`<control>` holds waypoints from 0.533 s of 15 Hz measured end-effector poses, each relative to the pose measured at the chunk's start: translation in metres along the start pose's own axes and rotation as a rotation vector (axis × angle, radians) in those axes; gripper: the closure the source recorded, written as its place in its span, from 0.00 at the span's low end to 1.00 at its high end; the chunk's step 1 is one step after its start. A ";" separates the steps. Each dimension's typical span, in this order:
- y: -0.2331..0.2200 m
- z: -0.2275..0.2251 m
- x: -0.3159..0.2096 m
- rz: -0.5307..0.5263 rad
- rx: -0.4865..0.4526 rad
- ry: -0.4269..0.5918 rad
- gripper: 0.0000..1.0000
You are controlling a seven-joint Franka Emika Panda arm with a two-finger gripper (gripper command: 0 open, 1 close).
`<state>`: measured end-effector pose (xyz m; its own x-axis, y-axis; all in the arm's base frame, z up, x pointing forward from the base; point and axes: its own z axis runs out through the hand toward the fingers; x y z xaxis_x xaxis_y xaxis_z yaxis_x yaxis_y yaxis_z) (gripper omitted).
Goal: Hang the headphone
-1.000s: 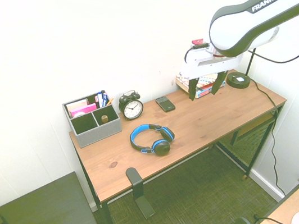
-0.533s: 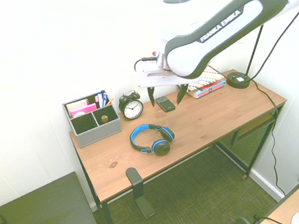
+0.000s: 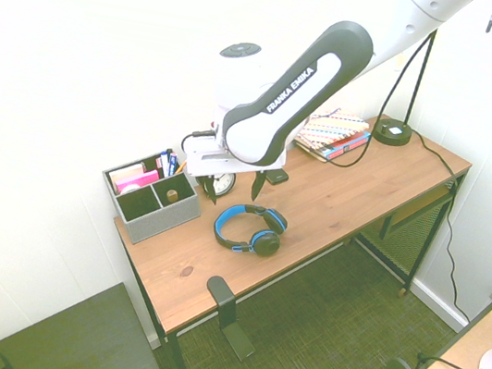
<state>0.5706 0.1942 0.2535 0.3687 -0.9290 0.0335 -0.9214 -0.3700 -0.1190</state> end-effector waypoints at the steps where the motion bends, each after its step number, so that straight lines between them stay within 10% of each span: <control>1: -0.002 0.009 -0.004 -0.007 -0.003 -0.007 1.00; 8: -0.012 0.052 -0.001 -0.041 -0.029 -0.014 1.00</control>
<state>0.5873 0.2002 0.2034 0.4079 -0.9127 0.0237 -0.9085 -0.4083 -0.0890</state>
